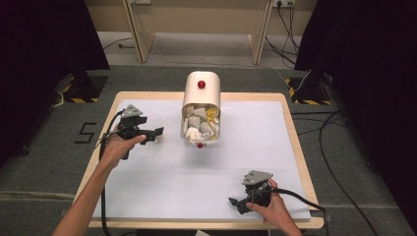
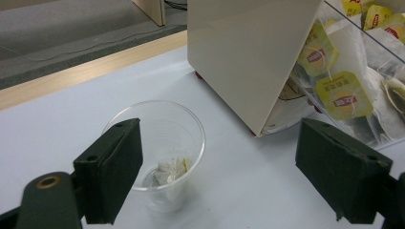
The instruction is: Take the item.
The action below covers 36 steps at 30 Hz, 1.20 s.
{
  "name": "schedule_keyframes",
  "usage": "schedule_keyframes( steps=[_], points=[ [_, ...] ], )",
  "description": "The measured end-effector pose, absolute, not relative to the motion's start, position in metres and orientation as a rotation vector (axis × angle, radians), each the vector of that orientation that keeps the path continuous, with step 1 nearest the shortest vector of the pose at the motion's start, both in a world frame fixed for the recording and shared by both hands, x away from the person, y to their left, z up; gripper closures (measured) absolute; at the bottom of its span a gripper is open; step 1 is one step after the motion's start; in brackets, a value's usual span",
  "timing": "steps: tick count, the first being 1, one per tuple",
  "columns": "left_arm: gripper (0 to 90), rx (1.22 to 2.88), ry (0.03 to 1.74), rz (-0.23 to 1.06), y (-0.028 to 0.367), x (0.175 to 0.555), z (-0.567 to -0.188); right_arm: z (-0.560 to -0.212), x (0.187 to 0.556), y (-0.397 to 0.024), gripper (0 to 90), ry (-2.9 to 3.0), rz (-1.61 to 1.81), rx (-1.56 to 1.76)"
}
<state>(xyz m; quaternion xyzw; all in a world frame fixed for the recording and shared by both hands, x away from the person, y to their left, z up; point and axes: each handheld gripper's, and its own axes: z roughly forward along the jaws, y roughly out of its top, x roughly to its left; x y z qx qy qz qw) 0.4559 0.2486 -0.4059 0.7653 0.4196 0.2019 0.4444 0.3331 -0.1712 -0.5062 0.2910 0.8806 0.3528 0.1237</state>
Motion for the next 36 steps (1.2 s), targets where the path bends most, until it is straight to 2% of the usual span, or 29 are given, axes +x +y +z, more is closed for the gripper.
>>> schedule_keyframes(
  steps=[36],
  points=[
    [17.0, 1.861, 1.007, 0.468, 0.241, 0.419, -0.429, -0.506, 0.333, -0.171, 0.1, 2.568, 1.029, 0.849]
  ],
)
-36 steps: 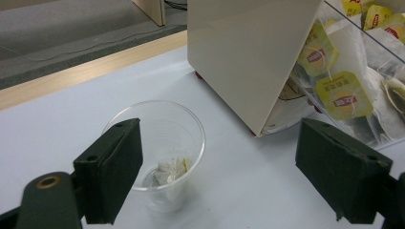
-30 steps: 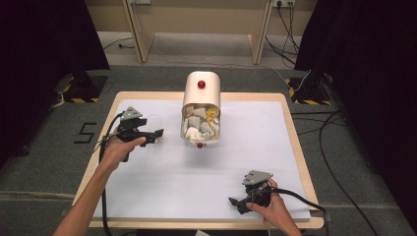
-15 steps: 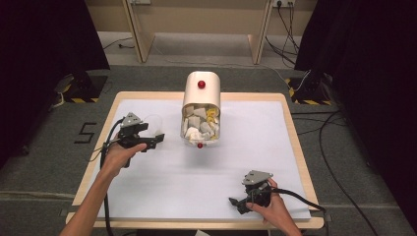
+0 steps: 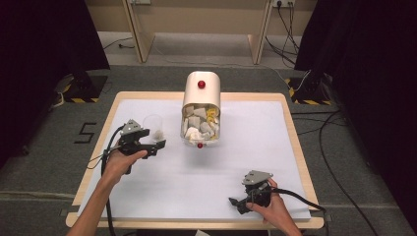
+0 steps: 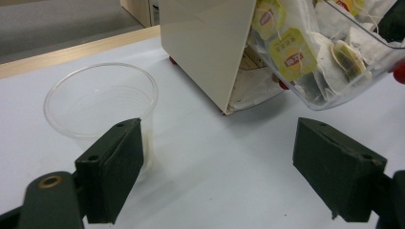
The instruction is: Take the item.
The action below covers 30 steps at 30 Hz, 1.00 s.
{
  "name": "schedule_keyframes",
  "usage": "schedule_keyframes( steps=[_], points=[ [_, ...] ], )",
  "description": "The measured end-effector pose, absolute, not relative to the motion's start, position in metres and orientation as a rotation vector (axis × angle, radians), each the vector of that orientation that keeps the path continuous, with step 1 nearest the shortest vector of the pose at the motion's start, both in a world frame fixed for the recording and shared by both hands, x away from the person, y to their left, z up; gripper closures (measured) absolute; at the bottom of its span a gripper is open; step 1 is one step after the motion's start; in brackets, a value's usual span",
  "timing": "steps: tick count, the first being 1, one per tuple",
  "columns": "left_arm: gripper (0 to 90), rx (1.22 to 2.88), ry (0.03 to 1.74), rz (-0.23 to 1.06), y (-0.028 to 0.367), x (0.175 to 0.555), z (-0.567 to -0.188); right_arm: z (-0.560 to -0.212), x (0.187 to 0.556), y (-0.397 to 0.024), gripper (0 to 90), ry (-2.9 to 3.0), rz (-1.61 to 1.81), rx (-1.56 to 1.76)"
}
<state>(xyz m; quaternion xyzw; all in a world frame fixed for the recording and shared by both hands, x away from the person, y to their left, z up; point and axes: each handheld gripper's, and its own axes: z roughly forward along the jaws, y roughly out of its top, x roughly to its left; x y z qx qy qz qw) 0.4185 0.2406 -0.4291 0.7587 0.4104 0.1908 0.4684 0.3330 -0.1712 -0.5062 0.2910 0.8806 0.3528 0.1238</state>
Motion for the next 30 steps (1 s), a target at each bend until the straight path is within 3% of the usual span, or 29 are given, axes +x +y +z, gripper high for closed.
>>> schedule_keyframes(
  steps=[30],
  points=[
    [16.9, 1.905, 0.953, 0.451, 0.232, 0.382, -0.471, -0.506, 0.333, -0.171, 0.1, 2.567, 1.029, 0.848]
  ],
)
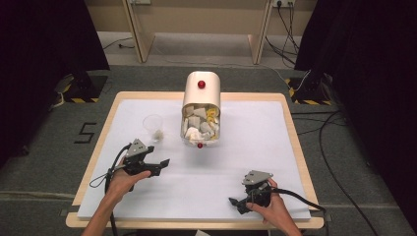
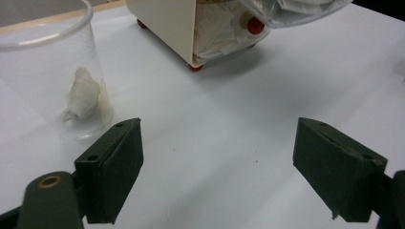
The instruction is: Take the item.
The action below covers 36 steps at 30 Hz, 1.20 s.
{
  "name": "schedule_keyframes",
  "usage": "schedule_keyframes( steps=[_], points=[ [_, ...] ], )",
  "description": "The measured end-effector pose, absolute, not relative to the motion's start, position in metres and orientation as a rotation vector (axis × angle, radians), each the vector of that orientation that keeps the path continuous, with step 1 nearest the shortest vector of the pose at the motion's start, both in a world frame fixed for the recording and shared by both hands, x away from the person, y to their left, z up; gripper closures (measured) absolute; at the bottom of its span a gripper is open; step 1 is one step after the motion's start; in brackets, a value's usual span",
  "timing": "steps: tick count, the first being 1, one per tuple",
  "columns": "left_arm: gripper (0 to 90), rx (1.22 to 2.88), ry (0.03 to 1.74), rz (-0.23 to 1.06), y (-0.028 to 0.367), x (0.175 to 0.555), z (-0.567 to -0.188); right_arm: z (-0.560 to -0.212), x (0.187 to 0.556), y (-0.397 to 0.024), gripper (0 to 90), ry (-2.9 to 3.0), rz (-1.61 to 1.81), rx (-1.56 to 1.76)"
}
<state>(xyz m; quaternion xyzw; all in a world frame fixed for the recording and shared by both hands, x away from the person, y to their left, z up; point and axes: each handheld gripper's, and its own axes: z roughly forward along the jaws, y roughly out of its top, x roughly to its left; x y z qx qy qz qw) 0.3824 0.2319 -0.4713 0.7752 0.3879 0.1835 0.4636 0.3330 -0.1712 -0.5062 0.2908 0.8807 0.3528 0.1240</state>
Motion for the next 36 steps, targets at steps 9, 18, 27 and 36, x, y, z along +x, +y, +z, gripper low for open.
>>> schedule_keyframes(
  steps=[9, 18, 27, 36],
  points=[
    [17.0, 1.918, 0.976, 0.43, 0.236, 0.378, -0.485, -0.506, 0.333, -0.171, 0.1, 2.568, 1.028, 0.848],
    [17.0, 1.941, 0.993, 0.399, 0.236, 0.37, -0.5, -0.506, 0.333, -0.171, 0.1, 2.568, 1.029, 0.848],
    [17.1, 1.985, 0.992, 0.4, 0.236, 0.36, -0.508, -0.506, 0.333, -0.171, 0.1, 2.567, 1.028, 0.848],
    [17.2, 2.073, 0.96, 0.4, 0.235, 0.343, -0.51, -0.506, 0.333, -0.171, 0.1, 2.567, 1.028, 0.849]
  ],
)
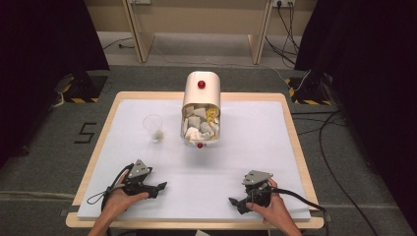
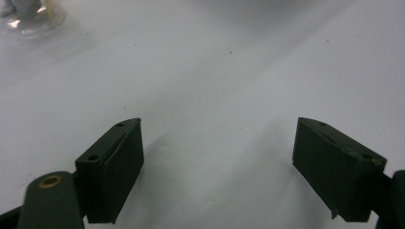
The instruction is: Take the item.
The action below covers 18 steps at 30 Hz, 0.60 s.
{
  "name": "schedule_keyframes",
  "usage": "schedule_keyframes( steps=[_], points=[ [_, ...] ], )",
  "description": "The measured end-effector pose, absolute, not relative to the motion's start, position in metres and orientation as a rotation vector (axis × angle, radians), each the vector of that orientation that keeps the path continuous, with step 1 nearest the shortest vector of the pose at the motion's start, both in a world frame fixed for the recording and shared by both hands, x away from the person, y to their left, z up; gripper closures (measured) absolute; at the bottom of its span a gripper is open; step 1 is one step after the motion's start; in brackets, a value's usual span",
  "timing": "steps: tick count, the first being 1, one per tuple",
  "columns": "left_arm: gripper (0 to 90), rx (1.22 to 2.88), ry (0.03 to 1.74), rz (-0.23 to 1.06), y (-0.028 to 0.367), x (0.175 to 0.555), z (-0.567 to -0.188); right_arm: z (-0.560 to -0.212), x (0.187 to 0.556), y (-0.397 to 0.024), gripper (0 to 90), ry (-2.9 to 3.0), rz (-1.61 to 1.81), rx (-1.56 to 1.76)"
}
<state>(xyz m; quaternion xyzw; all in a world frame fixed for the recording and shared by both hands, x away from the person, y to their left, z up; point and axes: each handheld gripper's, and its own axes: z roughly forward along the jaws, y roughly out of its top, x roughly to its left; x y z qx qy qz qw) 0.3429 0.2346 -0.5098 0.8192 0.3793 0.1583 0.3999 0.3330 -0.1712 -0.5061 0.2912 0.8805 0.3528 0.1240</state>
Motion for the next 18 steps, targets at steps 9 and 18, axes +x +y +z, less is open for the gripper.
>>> schedule_keyframes(
  steps=[9, 18],
  points=[
    [17.6, 2.106, 0.953, 0.414, 0.234, 0.327, -0.511, -0.506, 0.333, -0.171, 0.1, 2.567, 1.028, 0.848],
    [18.7, 2.106, 0.948, 0.436, 0.234, 0.324, -0.512, -0.506, 0.333, -0.171, 0.1, 2.567, 1.028, 0.848]
  ],
)
